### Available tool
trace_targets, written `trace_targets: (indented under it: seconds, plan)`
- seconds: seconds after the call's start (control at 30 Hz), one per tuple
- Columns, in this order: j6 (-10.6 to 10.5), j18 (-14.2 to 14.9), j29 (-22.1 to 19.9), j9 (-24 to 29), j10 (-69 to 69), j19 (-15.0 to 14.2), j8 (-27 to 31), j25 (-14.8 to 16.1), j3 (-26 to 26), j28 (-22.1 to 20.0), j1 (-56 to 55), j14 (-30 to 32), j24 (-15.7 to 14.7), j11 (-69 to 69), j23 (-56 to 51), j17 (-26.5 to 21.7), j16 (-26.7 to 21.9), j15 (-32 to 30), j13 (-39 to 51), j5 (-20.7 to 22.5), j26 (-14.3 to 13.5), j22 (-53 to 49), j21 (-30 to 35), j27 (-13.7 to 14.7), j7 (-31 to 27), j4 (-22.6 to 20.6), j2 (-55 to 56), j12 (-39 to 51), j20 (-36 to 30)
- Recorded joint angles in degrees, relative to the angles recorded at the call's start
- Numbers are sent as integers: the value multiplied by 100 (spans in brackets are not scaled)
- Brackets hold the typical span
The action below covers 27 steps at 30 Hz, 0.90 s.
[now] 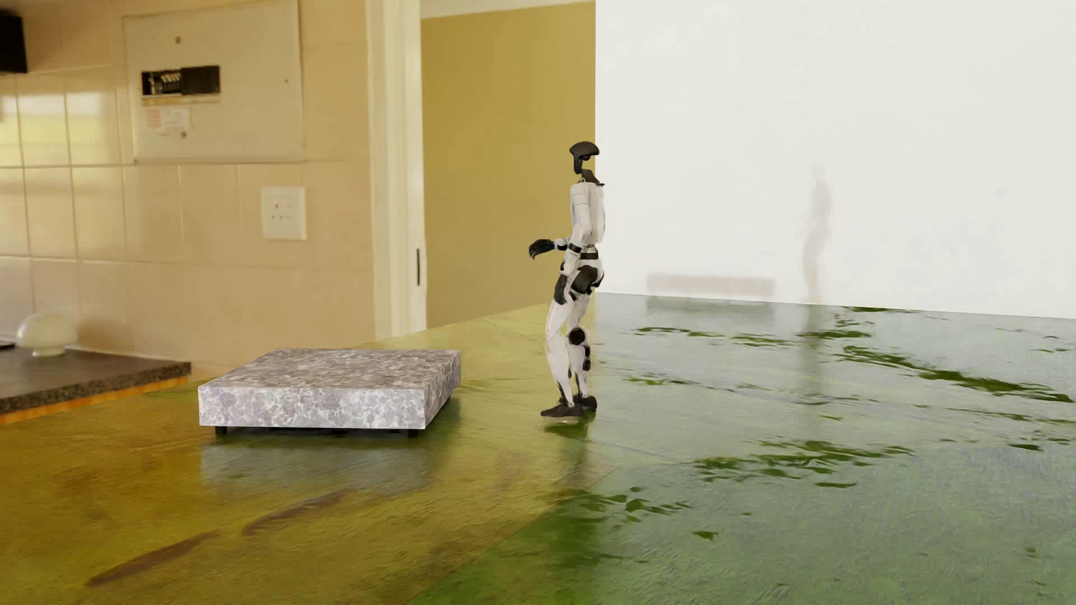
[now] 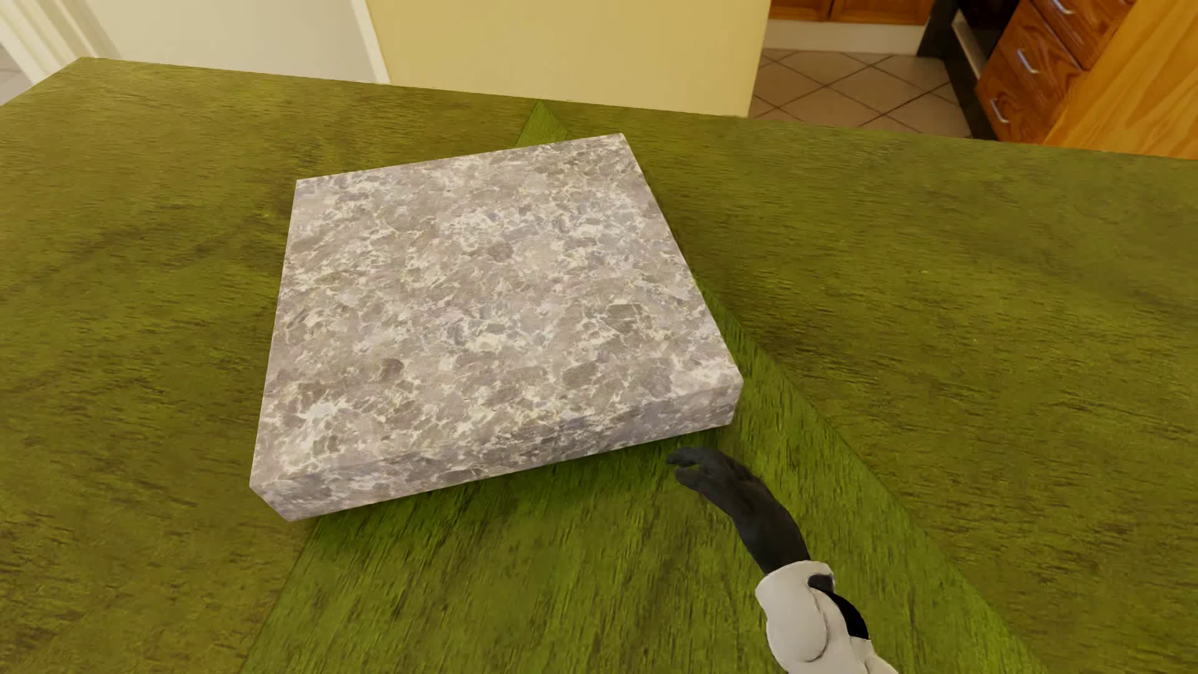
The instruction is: Go to the coffeetable
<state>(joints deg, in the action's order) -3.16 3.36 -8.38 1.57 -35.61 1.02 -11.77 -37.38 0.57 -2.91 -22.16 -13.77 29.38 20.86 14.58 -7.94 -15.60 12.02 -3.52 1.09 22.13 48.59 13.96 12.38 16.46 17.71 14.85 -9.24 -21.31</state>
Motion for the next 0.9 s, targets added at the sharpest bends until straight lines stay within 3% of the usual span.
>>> trace_targets:
  seconds: [0.03,0.13,0.2,0.23,0.3,0.33,0.37,0.4,0.5,0.6,0.7,0.77,0.83,0.9]
  plan:
    - [-25,-322,140,-30,822,-23,105,23,-27,51,236,554,-90,-205,-2,-66,-2,-31,9,6,-4,43,31,-89,-11,-240,-94,-256,-47]
    - [-49,-151,179,-68,1537,-101,354,152,-42,95,714,577,-360,-168,448,-24,219,76,-136,16,39,25,-271,-751,438,-298,-52,-820,-25]
    - [-22,-143,-265,-77,1615,-186,404,107,-35,391,756,557,-342,-120,916,293,364,182,-481,-82,52,67,-963,-1364,512,-397,-35,-769,-215]
    - [-9,-187,-493,-85,1651,-217,374,292,-18,472,766,551,-274,-156,1172,510,390,216,-661,-142,18,69,-1377,-1631,504,-464,-75,-612,-341]
    - [19,-219,-576,-106,1729,-292,272,770,14,249,789,553,-196,-242,1747,695,452,255,-957,-282,-10,52,-1952,-2004,417,-623,-169,-142,-409]
    - [32,-235,-403,-117,1745,-332,210,781,19,113,789,539,-110,-251,2078,578,464,277,-1114,-362,-70,13,-1952,-2137,349,-710,-203,139,-452]
    - [45,-261,-113,-125,1741,-368,151,598,18,37,786,520,192,-212,2392,445,452,305,-1192,-443,-113,-35,-1786,-2362,294,-787,-214,435,-639]
    - [58,-291,265,-128,1714,-395,112,351,18,-65,770,484,234,-119,2673,280,502,349,-1311,-522,-133,-158,-1585,-2500,254,-854,-188,697,-593]
    - [117,-383,1205,-114,1491,-476,82,-193,53,-442,667,306,-109,370,3241,-18,613,562,-1385,-755,-649,-934,-1323,-2760,193,-1009,10,1109,-203]
    - [209,-469,1218,-60,1055,-587,277,-351,93,-704,546,-52,-56,1569,3175,-84,542,717,-1297,-1016,-963,-1587,-1536,-2708,259,-1101,609,1256,-149]
    - [292,-468,764,-31,763,-850,1036,-349,127,-719,549,-258,-161,2226,2801,-40,442,963,-1106,-867,-966,-1622,-1676,-2404,449,-1065,1063,1190,-116]
    - [309,-447,642,-70,964,-831,1194,-324,117,-469,712,-204,-214,1145,2476,73,329,683,-1059,-783,-692,-1083,-1585,-2150,502,-1030,727,1250,-336]
    - [319,-428,596,-97,1101,-627,1136,-288,86,-85,860,-155,-143,649,2104,143,257,599,-1042,-746,-335,-452,-1416,-1939,528,-1020,407,1282,-655]
    - [288,-390,507,-87,1119,-654,1172,-159,44,-81,932,-154,-258,406,1883,136,312,496,-1075,-643,-21,109,-1279,-1735,617,-915,281,1142,-644]
